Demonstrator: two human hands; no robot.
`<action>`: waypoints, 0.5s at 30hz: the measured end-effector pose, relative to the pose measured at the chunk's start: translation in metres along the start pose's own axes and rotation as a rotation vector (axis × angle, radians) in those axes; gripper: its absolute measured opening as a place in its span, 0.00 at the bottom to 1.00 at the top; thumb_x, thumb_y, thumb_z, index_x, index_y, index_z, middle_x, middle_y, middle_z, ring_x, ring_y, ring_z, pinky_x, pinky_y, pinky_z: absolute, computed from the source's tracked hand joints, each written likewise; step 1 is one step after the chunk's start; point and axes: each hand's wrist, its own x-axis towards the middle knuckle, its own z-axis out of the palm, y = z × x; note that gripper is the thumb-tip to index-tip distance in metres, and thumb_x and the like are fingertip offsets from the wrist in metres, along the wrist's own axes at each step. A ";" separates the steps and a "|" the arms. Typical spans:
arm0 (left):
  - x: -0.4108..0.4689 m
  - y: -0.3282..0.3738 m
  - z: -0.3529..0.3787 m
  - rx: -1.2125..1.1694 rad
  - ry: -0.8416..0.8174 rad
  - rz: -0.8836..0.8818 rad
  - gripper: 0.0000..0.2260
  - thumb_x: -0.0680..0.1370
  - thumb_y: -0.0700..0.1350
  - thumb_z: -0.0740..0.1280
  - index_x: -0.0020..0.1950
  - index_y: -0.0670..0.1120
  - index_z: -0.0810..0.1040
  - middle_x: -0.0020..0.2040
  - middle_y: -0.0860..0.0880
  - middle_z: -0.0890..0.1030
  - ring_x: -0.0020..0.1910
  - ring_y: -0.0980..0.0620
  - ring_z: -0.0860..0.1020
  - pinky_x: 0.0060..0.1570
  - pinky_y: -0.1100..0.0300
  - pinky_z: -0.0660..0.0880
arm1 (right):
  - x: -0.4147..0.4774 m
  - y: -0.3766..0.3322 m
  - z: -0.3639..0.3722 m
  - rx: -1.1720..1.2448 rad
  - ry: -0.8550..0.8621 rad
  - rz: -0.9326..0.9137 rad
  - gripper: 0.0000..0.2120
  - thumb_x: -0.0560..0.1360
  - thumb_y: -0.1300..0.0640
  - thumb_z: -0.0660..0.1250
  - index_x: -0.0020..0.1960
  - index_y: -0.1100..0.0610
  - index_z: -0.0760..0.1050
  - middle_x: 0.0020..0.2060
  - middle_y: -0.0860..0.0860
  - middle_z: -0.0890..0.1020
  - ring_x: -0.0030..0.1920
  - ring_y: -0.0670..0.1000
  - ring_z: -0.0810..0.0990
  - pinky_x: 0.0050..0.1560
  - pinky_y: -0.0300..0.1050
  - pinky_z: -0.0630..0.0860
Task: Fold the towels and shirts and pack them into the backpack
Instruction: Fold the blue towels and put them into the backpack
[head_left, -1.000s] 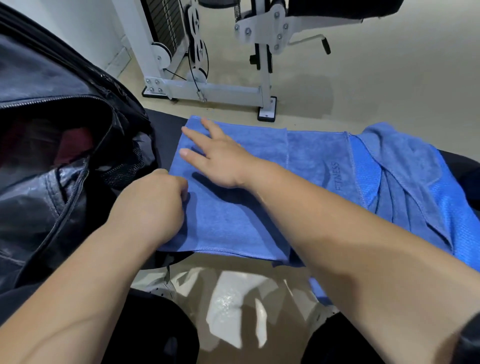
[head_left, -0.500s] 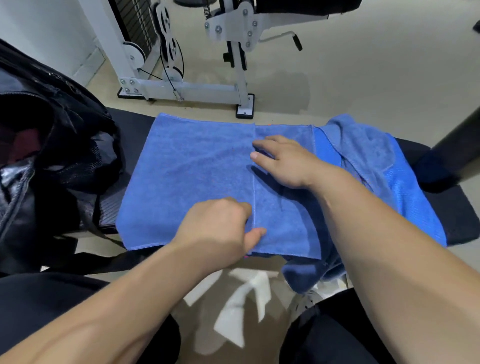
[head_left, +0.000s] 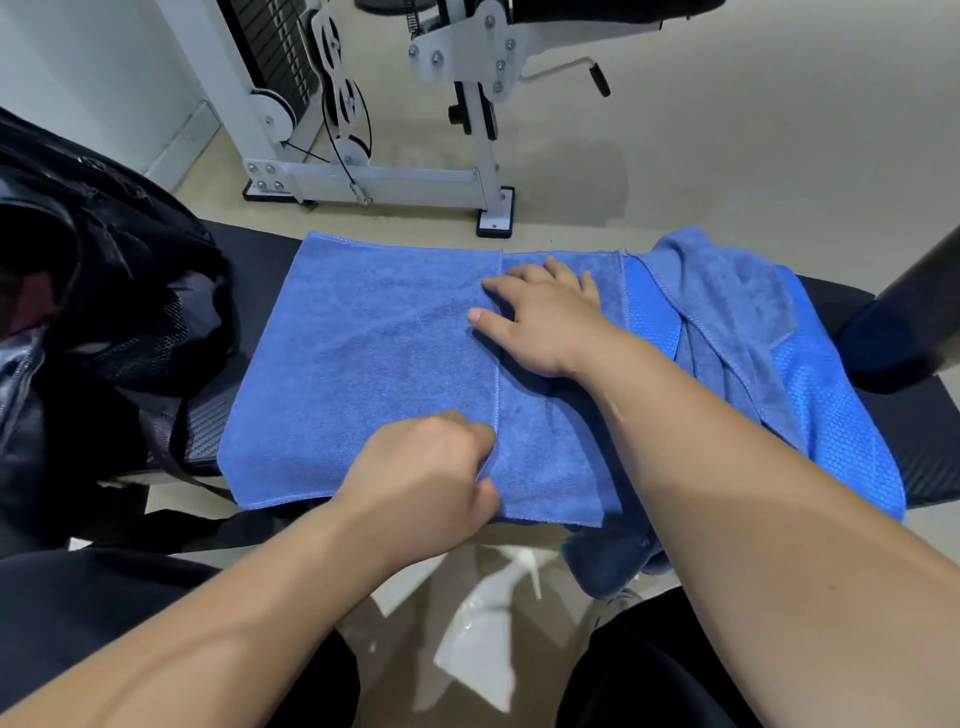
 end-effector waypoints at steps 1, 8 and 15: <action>0.000 -0.001 0.001 -0.004 0.007 0.009 0.11 0.74 0.53 0.62 0.39 0.49 0.65 0.39 0.51 0.71 0.39 0.45 0.74 0.39 0.53 0.74 | 0.002 0.000 -0.001 -0.002 0.000 0.011 0.29 0.79 0.32 0.52 0.77 0.42 0.63 0.79 0.48 0.61 0.81 0.58 0.46 0.77 0.66 0.40; 0.000 -0.012 0.003 -0.107 0.066 0.058 0.11 0.72 0.54 0.61 0.36 0.49 0.63 0.36 0.52 0.70 0.37 0.49 0.72 0.35 0.54 0.71 | 0.009 -0.006 -0.002 0.022 -0.014 0.001 0.29 0.78 0.32 0.57 0.76 0.43 0.66 0.79 0.46 0.60 0.81 0.57 0.46 0.77 0.66 0.40; -0.003 -0.020 -0.010 -0.259 0.085 0.091 0.14 0.71 0.51 0.66 0.32 0.51 0.63 0.29 0.53 0.68 0.33 0.52 0.69 0.34 0.50 0.72 | 0.015 -0.012 -0.005 0.071 0.042 -0.057 0.23 0.80 0.38 0.61 0.66 0.52 0.77 0.75 0.44 0.65 0.79 0.55 0.54 0.77 0.64 0.47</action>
